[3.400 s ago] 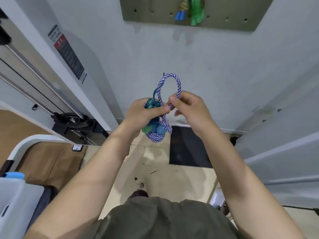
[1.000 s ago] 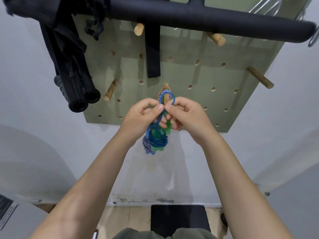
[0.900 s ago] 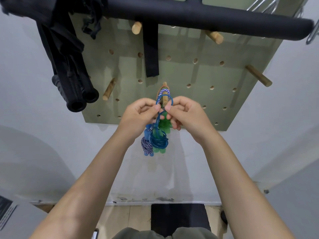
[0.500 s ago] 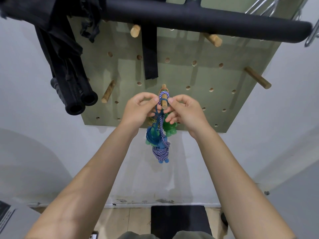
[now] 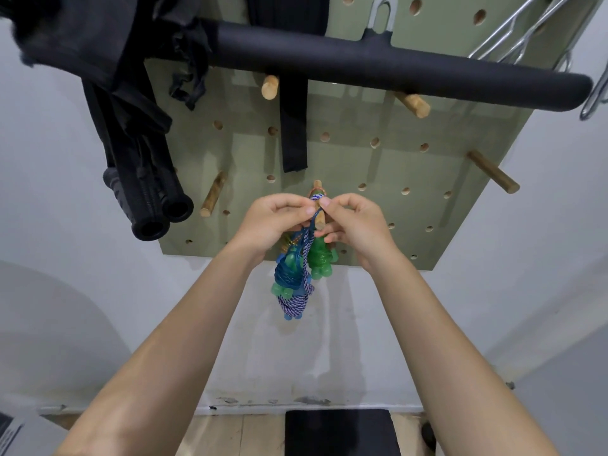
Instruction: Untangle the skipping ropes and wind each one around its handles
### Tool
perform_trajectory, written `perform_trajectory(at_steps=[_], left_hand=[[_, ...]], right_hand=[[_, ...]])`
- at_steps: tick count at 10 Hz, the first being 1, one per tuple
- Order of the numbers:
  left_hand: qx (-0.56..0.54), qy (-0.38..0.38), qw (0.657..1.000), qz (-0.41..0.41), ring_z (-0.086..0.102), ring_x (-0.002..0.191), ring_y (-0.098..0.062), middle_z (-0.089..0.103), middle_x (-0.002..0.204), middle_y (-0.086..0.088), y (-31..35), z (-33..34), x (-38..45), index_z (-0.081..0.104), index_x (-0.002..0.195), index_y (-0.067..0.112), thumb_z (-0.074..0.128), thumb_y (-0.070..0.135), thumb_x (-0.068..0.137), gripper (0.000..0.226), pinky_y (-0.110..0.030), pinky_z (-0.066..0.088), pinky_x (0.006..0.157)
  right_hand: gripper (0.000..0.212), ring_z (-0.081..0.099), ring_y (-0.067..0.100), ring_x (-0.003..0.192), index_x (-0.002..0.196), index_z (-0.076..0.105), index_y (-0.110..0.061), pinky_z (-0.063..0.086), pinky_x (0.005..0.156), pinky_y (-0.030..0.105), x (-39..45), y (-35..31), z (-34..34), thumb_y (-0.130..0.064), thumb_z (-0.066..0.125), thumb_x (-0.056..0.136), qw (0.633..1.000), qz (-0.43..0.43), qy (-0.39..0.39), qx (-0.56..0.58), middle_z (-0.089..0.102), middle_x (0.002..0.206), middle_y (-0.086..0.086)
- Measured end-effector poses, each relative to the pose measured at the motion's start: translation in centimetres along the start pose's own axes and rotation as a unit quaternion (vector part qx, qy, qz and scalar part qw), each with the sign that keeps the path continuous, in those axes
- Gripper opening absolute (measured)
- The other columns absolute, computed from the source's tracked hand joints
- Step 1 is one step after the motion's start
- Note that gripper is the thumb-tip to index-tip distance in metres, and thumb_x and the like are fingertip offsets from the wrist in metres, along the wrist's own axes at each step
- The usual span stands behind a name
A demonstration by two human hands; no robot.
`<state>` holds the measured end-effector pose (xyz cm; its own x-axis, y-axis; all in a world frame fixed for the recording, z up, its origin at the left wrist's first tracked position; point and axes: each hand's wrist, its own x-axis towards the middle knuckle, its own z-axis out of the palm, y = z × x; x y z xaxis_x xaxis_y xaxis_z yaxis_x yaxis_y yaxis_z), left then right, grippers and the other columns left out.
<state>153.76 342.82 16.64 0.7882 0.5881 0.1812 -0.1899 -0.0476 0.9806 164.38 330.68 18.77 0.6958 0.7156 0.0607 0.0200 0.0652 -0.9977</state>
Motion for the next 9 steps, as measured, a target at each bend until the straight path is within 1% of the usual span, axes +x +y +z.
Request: perform_trajectory(at_steps=[1,2,3,4,5,6,7,8,9], left_hand=[[-0.002,-0.002,1.0,-0.013,0.066,0.072,-0.013,0.073,0.074,0.001,-0.4,-0.1,-0.3,0.072,0.089,0.014,0.072,0.005,0.084,0.01,-0.027,0.054,0.076],[0.0,0.04,0.999,0.008,0.062,0.06,-0.005,0.071,0.066,0.006,-0.5,-0.2,0.5,0.072,0.083,0.014,0.071,0.002,0.084,0.013,-0.017,0.05,0.065],[0.0,0.046,0.999,0.017,0.06,0.058,-0.002,0.07,0.065,0.007,-0.4,-0.3,1.6,0.071,0.082,0.014,0.07,0.001,0.086,0.013,-0.015,0.048,0.062],[-0.01,0.046,0.999,0.017,0.059,0.057,-0.002,0.07,0.067,0.005,-0.7,-0.3,2.6,0.072,0.082,0.013,0.07,0.001,0.085,0.012,-0.016,0.047,0.061],[-0.025,0.039,0.999,0.018,0.059,0.058,-0.003,0.071,0.067,0.005,-1.3,-0.5,3.2,0.072,0.084,0.012,0.072,0.002,0.085,0.01,-0.016,0.048,0.062],[-0.036,0.031,0.999,0.011,0.059,0.06,-0.006,0.071,0.072,-0.002,-1.8,-0.8,2.9,0.073,0.087,0.012,0.073,0.004,0.084,0.008,-0.016,0.05,0.063],[-0.031,0.035,0.999,0.006,0.06,0.059,-0.006,0.071,0.071,-0.004,-1.8,-0.7,1.9,0.074,0.084,0.014,0.074,0.005,0.084,0.009,-0.016,0.051,0.061],[-0.004,0.042,0.999,0.001,0.058,0.055,-0.006,0.069,0.07,-0.001,-1.0,-0.7,0.8,0.073,0.086,0.013,0.073,0.005,0.084,0.008,-0.016,0.047,0.054],[0.021,0.07,0.997,0.017,0.06,0.054,-0.006,0.07,0.08,-0.003,0.3,-1.3,-1.7,0.072,0.099,0.009,0.073,0.009,0.086,0.013,-0.013,0.045,0.051]], right_hand=[[0.02,0.065,0.017,0.048,0.091,0.056,-0.003,0.05,0.045,0.022,0.5,-0.1,0.5,-0.018,0.069,0.09,1.0,0.001,0.026,-0.012,0.068,0.058,0.008],[0.026,0.063,0.017,0.046,0.082,0.054,-0.006,0.047,0.044,0.025,1.0,0.2,1.0,-0.024,0.072,0.088,0.998,0.0,0.056,-0.034,0.068,0.058,0.007],[0.029,0.061,0.015,0.043,0.076,0.051,-0.01,0.045,0.043,0.025,1.2,0.1,1.3,-0.027,0.073,0.087,0.996,0.004,0.075,-0.05,0.067,0.057,0.008],[0.029,0.063,0.018,0.045,0.075,0.049,-0.01,0.049,0.041,0.023,1.6,-0.2,1.6,-0.022,0.073,0.088,0.995,0.011,0.089,-0.032,0.066,0.066,0.017],[0.031,0.065,0.02,0.046,0.073,0.046,-0.01,0.049,0.041,0.022,2.0,-0.3,1.8,-0.019,0.072,0.089,0.995,0.012,0.098,-0.03,0.065,0.072,0.023],[0.03,0.067,0.02,0.049,0.074,0.046,-0.011,0.053,0.045,0.025,1.8,-0.2,2.0,-0.02,0.07,0.09,0.994,0.01,0.099,-0.046,0.066,0.063,0.016],[0.025,0.068,0.02,0.053,0.079,0.047,-0.011,0.057,0.052,0.028,0.8,-0.7,2.3,-0.018,0.067,0.092,0.995,0.014,0.09,-0.043,0.067,0.066,0.015],[0.016,0.071,0.021,0.065,0.088,0.053,-0.009,0.06,0.065,0.032,-0.7,-1.2,2.2,-0.018,0.063,0.095,0.995,0.035,0.072,-0.057,0.069,0.074,0.014],[0.01,0.071,0.026,0.079,0.097,0.058,-0.009,0.059,0.073,0.034,-3.2,-1.5,1.9,-0.018,0.062,0.095,0.995,0.033,0.063,-0.071,0.071,0.09,0.017]])
